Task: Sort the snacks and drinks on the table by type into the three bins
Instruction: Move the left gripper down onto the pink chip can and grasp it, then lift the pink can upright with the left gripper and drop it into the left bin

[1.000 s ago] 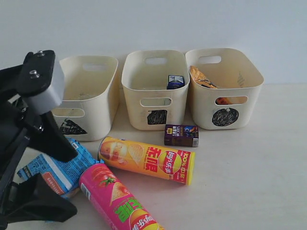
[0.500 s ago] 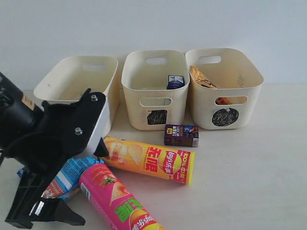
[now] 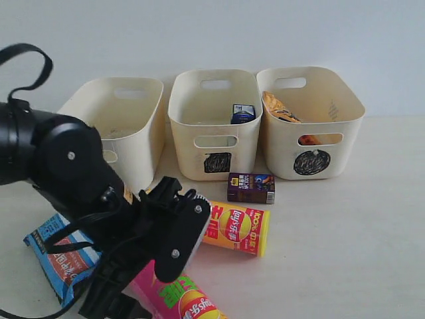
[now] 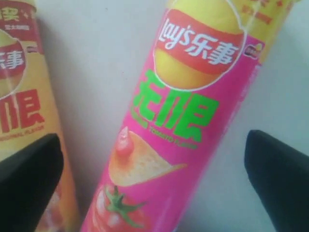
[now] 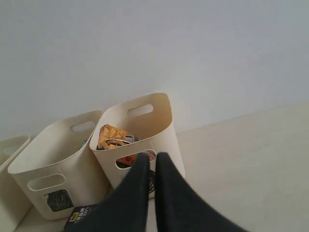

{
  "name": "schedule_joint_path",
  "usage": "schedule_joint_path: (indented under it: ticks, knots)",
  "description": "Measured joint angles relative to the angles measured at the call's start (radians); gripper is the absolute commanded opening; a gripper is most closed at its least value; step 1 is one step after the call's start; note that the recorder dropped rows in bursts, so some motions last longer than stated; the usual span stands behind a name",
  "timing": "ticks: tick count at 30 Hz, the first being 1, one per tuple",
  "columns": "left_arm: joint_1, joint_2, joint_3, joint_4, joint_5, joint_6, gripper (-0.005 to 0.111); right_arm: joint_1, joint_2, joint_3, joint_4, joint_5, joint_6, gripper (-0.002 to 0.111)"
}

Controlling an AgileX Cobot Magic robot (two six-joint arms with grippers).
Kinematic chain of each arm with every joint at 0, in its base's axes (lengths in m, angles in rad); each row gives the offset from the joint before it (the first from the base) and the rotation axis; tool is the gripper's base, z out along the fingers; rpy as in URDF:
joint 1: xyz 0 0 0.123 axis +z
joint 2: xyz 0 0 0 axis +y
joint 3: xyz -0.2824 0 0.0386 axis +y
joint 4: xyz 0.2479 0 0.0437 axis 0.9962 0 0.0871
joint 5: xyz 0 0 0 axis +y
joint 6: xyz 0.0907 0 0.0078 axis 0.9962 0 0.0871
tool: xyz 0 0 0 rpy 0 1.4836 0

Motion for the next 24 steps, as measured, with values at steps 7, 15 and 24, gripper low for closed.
schedule_joint_path:
  ticks: [7,15,24]
  knots:
    - [-0.007,0.095,0.0,0.045,-0.006,0.0,0.095,0.0,0.0,0.0,0.0,0.0,0.0,0.001]
    - [-0.008,0.154,-0.001,0.06,-0.078,0.002,0.081,0.0,0.0,0.022,0.0,-0.002,0.0,0.001]
    - [-0.008,0.137,-0.001,0.05,-0.065,-0.02,0.008,0.0,0.0,0.022,0.0,-0.006,0.0,0.001]
